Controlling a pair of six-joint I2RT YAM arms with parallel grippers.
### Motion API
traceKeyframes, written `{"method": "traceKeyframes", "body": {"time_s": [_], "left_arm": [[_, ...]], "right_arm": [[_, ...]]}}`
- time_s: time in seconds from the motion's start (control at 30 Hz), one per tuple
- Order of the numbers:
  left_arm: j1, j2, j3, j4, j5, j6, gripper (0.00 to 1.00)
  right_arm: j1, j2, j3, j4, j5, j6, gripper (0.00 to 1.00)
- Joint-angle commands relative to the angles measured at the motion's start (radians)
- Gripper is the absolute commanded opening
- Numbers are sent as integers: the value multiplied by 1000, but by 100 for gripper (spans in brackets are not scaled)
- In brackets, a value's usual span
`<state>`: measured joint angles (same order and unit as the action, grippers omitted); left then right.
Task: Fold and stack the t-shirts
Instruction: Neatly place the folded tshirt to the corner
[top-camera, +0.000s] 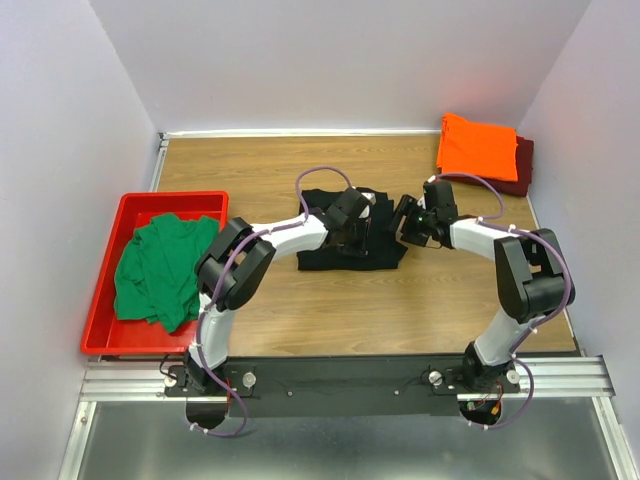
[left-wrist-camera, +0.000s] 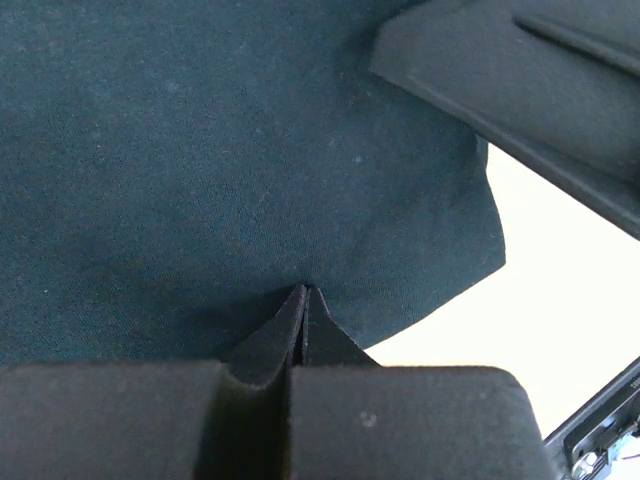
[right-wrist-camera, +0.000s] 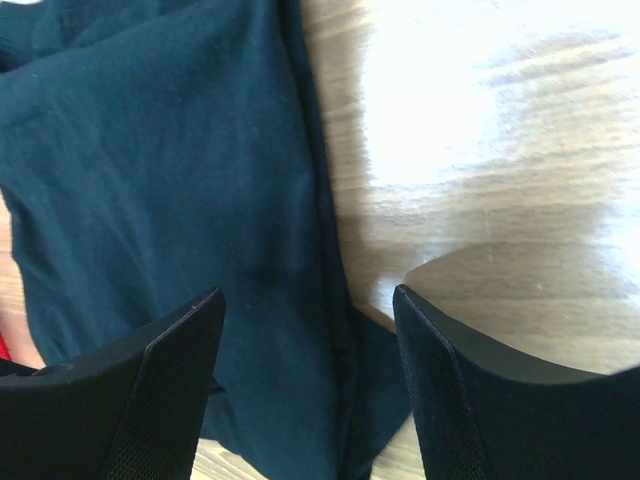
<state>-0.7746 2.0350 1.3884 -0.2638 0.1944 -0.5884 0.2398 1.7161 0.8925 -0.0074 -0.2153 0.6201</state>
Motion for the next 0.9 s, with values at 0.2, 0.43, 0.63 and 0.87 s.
{"method": "traceKeyframes", "body": {"time_s": [0.2,0.43,0.63,0.87], "left_arm": [[-17,24,1,1,-12,-1,0],[-18,27,4,0,-9,4,0],[-18,28,14,-5,-6,12,0],[-17,14,49,-35,-27,25,0]], "right_arm": [[52,97,13,-2,-19,41,70],[59,149,32,38,-10,64,60],[66,174,48,41,11,58,44],[64,201,56,40,33,36,6]]}}
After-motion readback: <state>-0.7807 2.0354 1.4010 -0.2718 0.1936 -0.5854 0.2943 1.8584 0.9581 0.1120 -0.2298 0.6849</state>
